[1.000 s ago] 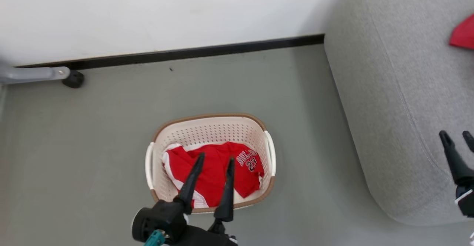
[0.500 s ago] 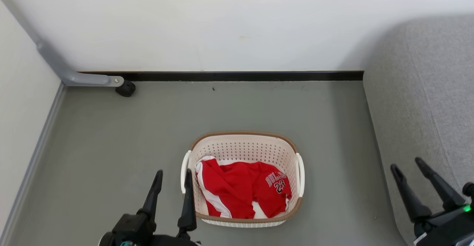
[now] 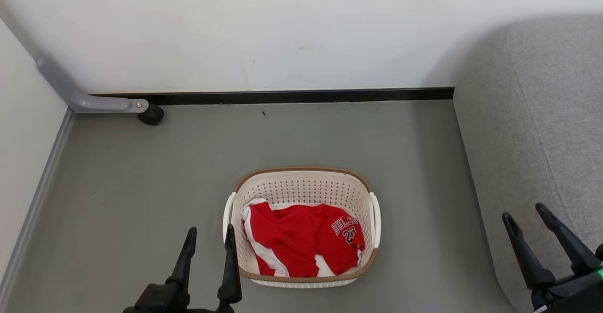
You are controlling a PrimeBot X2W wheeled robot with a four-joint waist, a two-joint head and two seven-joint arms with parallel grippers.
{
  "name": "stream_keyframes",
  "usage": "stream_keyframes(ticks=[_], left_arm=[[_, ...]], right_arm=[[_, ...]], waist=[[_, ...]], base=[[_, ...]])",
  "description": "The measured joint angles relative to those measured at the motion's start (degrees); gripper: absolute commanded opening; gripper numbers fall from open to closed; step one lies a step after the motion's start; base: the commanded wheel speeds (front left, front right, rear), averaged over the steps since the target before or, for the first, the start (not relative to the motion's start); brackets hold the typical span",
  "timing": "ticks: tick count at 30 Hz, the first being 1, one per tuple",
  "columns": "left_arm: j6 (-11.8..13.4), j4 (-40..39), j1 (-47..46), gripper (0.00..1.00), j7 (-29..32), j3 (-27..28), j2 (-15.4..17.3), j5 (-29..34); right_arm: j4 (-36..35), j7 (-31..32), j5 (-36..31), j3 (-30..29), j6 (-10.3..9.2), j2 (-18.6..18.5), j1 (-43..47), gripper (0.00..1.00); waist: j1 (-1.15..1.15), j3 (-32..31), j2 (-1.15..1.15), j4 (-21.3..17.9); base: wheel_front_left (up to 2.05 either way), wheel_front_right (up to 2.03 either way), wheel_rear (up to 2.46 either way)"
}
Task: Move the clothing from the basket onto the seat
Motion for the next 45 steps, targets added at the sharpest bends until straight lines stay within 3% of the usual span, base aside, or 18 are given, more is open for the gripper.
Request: stream_keyframes(ticks=[6, 13, 22, 37, 45], left_arm=[[0.0, -0.4, -0.5, 1.00, 0.0, 0.1, 0.0, 0.2], [0.0, 0.9, -4.6, 1.00, 0.0, -3.2, 0.0, 0.9], [0.0, 8.2, -13.6, 1.00, 0.0, -8.0, -0.2, 0.5], [0.0, 23.9, -29.9, 1.00, 0.0, -10.0, -0.5, -8.2], [0.0, 33.1, -39.9, 1.00, 0.0, -14.2, -0.9, -15.9]], right_arm=[[-1.8, 0.0, -1.5, -3.3, 0.24, -0.2, 1.2, 1.00], [-3.9, 0.0, -2.7, -5.3, 3.03, -0.3, 2.1, 1.00], [-5.3, 0.0, -3.4, -6.8, 5.64, -0.1, 2.1, 1.00], [-8.6, 0.0, -4.5, -6.7, 6.69, -0.5, -0.6, 1.00], [-11.8, 0.0, -4.2, -4.1, 6.69, -6.2, -4.4, 1.00]], waist=[[0.00, 1.9, 0.00, -1.0], [0.00, 5.7, 0.00, -1.8], [0.01, 12.3, 0.00, -2.9], [0.01, 23.6, 0.01, -5.3], [0.01, 31.0, 0.01, -6.8]], base=[[0.00, 0.00, 0.00], [0.00, 0.00, 0.00], [0.00, 0.00, 0.00], [0.00, 0.00, 0.00], [0.00, 0.00, 0.00]])
